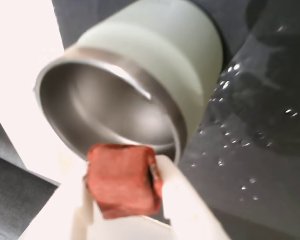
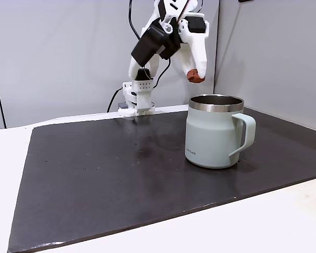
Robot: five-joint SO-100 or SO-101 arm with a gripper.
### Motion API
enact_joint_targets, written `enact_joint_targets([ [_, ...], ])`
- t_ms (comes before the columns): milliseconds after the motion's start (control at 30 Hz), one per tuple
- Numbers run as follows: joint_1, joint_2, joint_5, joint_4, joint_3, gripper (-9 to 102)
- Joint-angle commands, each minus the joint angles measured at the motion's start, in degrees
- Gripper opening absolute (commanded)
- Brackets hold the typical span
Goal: Grasp a cube and put it in the cup.
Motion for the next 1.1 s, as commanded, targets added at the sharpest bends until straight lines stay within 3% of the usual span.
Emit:
enact_joint_targets([
  [0, -0.88, -0.18, 1.85, -3.34, -3.6, 6],
  [367, -4.13, -2.9, 2.99, -8.96, -3.87, 7],
  [633, -5.01, -4.04, 2.72, -8.61, -5.71, 7],
  [833, -4.75, -5.45, 2.64, -5.19, -9.05, 22],
  [1067, -4.66, -10.28, 2.29, 1.14, -18.72, 28],
])
